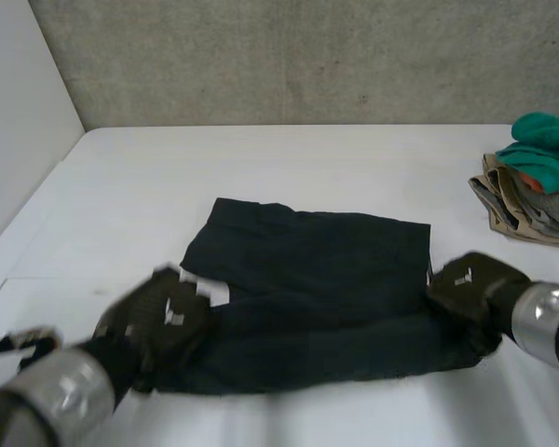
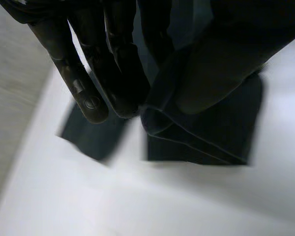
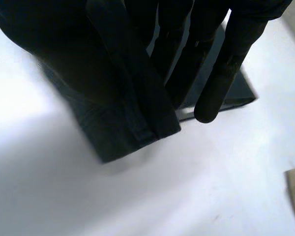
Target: Fold the laundry.
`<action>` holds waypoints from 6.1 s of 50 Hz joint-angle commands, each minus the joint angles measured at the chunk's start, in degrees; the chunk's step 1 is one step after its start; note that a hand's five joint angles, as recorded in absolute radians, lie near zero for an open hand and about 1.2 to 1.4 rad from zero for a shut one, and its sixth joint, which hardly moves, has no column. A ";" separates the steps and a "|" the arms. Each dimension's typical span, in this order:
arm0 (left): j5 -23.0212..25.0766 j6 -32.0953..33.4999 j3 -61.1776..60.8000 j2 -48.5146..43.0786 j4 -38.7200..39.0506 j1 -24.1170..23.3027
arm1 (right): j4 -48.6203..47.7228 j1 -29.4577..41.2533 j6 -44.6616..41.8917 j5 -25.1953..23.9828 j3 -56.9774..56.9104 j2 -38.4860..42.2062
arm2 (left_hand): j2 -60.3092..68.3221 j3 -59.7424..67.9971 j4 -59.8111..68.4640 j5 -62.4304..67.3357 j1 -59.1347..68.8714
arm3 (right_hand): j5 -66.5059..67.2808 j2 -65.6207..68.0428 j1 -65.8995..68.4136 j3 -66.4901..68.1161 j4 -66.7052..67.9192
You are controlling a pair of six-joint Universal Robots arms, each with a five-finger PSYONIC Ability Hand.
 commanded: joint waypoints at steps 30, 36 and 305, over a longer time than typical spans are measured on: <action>-7.42 3.03 51.77 -51.32 38.07 -2.26 | -39.44 8.89 8.65 17.46 -27.35 29.25 | -58.69 -58.46 -58.86 -57.07 -56.14 | -57.45 -57.26 -54.73 -58.27 -58.68; -9.45 1.63 41.65 -39.80 37.63 -2.44 | -30.13 7.40 17.18 15.09 -19.51 17.71 | -58.69 -58.46 -58.86 -57.07 -56.14 | -57.45 -57.26 -54.73 -58.27 -58.68; 1.02 -51.20 54.47 -12.72 9.59 -4.03 | -47.24 -32.34 26.51 0.94 -34.55 5.23 | -58.14 -57.91 -58.31 -56.52 -55.59 | -57.45 -57.26 -54.73 -58.27 -58.68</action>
